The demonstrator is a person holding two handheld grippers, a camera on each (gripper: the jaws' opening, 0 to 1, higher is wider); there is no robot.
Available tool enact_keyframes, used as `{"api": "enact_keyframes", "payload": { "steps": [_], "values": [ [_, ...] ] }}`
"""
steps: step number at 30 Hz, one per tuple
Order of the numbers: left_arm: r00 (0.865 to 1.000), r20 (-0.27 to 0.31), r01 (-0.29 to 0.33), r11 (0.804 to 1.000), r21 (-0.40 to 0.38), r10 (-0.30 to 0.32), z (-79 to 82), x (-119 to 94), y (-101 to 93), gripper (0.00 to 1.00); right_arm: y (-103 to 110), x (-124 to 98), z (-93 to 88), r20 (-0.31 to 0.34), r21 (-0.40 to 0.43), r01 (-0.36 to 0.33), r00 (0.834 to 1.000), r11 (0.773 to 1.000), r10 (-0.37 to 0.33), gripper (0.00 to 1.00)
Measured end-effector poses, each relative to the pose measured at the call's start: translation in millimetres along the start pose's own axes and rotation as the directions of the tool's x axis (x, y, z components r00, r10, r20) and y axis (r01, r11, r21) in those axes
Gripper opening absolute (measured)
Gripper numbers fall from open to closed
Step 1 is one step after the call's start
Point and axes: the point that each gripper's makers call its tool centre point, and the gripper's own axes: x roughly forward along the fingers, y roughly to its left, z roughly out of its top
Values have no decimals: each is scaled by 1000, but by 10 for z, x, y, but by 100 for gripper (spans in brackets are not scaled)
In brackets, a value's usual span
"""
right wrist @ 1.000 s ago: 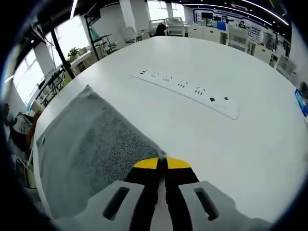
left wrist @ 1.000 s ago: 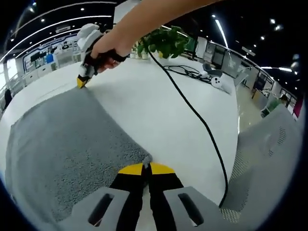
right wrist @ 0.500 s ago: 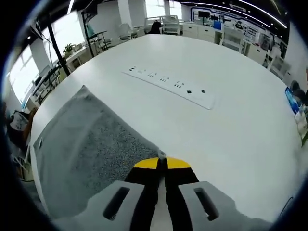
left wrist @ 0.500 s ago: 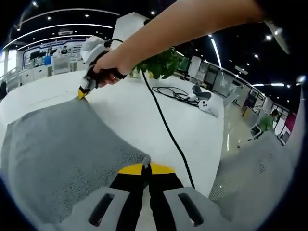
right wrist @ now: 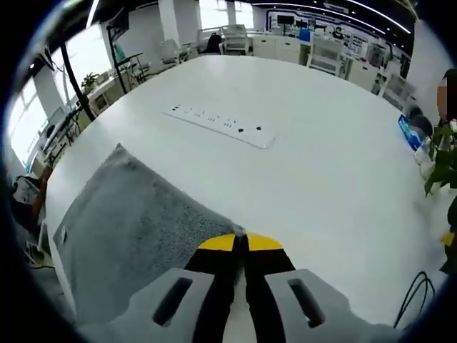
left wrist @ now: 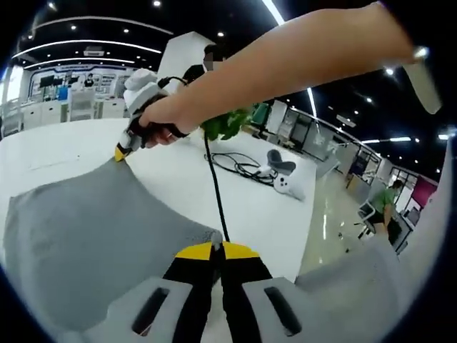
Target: Fold the towel on the table until its edges align and the towel forms a compact rectangular stack.
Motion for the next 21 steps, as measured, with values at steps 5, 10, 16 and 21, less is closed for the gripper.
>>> {"api": "enact_keyframes", "payload": {
  "steps": [5,10,16,21],
  "values": [
    [1000,19,18,999,26,-19,158,-3,-149,2,-77,-229,57,32,59,5,999,998,-7,1],
    [998,57,26,1000,17,-27,325,-25,-214,2,-137,-389,94,63,76,17,998,997,-22,1],
    [993,116,13,1000,-2,-12,507,-128,-195,2,-119,-582,146,105,150,13,994,989,-29,1],
    [990,137,-16,1000,-21,18,561,-295,-129,2,-63,-627,236,130,215,-7,991,977,-21,1]
  ]
}}
